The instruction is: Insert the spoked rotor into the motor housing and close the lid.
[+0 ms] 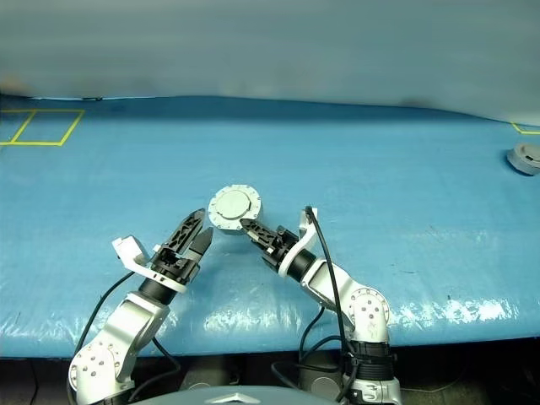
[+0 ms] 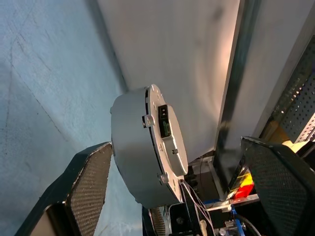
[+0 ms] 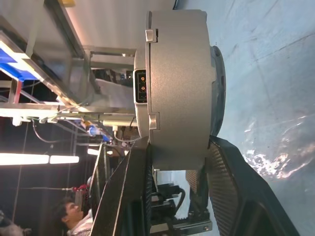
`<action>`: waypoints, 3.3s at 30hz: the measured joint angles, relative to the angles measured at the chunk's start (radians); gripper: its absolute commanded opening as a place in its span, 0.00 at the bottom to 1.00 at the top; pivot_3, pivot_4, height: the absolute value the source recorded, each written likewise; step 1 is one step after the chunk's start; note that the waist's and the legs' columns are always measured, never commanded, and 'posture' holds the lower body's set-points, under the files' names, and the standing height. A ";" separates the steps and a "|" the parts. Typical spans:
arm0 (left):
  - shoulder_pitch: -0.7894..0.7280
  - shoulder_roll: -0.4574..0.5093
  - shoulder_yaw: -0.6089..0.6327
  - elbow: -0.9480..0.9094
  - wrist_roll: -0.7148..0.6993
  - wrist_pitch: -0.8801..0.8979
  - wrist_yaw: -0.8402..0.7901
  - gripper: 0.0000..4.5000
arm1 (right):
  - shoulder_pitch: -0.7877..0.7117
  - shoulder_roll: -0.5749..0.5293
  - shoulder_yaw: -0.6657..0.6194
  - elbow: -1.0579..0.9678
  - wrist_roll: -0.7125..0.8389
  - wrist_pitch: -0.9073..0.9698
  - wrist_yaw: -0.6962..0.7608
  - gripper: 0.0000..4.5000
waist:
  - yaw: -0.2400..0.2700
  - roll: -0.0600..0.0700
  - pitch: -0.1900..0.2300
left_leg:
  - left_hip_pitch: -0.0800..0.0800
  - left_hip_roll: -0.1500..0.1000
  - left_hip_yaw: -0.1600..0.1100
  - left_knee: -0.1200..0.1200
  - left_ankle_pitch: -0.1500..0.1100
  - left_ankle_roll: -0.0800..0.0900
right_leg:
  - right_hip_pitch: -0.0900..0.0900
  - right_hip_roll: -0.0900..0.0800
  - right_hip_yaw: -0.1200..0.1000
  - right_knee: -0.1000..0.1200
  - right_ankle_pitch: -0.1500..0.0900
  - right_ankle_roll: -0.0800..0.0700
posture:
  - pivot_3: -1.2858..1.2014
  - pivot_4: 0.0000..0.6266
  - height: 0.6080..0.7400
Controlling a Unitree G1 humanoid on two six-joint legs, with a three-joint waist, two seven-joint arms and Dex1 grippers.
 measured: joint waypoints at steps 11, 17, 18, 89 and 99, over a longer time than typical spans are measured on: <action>0.008 0.005 -0.050 0.039 -0.024 -0.065 -0.042 1.00 | 0.004 -0.038 0.074 -0.030 0.083 0.002 -0.037 0.27 | 0.000 0.000 0.000 | -0.002 0.000 0.000 0.003 0.000 0.000 | 0.000 0.000 -0.001 0.000 -0.001 -0.002 | 0.52 0.24 1.00; -0.005 0.006 -0.079 0.061 -0.050 -0.074 -0.048 1.00 | 0.016 -0.059 0.115 -0.044 0.108 0.007 -0.043 0.27 | 0.000 0.000 0.000 | -0.002 0.000 -0.001 0.004 0.000 0.000 | 0.000 0.000 -0.001 0.000 -0.001 -0.001 | 0.52 0.24 1.00; -0.008 0.006 -0.084 0.064 -0.056 -0.073 -0.043 1.00 | 0.017 -0.062 0.119 -0.045 0.110 0.006 -0.043 0.27 | 0.001 0.000 0.000 | -0.002 0.000 -0.001 0.004 0.000 0.000 | 0.000 0.000 -0.001 0.000 -0.001 -0.001 | 0.52 0.24 1.00; -0.965 0.269 0.153 1.184 0.710 -0.235 0.013 0.99 | 0.129 -0.284 0.335 -0.180 -1.234 -0.386 0.465 1.00 | -0.016 -0.001 -0.003 | 0.015 -0.001 0.000 0.005 0.001 -0.001 | 0.016 0.003 0.004 0.003 0.005 0.009 | 0.52 0.24 1.00; -0.608 0.279 0.099 0.596 0.692 0.080 0.072 0.99 | 0.122 -0.269 0.335 -0.170 -1.242 -0.332 0.484 1.00 | -0.023 0.002 -0.009 | 0.022 -0.001 0.000 0.002 0.001 -0.001 | 0.020 0.002 0.007 0.003 0.004 0.007 | 0.52 0.24 1.00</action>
